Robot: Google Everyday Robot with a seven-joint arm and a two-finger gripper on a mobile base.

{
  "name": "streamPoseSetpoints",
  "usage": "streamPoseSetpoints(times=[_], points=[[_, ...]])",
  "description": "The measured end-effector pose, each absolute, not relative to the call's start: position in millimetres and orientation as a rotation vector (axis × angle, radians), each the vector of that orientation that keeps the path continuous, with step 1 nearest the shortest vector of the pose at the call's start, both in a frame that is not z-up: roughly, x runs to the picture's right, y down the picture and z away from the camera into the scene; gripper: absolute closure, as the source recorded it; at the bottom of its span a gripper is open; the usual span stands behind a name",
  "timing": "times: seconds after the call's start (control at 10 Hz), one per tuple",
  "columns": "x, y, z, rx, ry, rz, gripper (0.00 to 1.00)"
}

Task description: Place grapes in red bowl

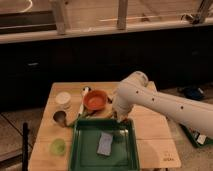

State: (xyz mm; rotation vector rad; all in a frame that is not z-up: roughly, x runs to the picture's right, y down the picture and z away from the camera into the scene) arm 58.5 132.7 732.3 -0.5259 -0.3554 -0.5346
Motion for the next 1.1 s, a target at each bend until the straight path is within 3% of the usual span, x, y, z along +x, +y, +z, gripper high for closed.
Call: streamPoseSetpoints(times=[1.1], points=[[30, 89, 770, -0.521, -0.417, -0.686, 1.00]])
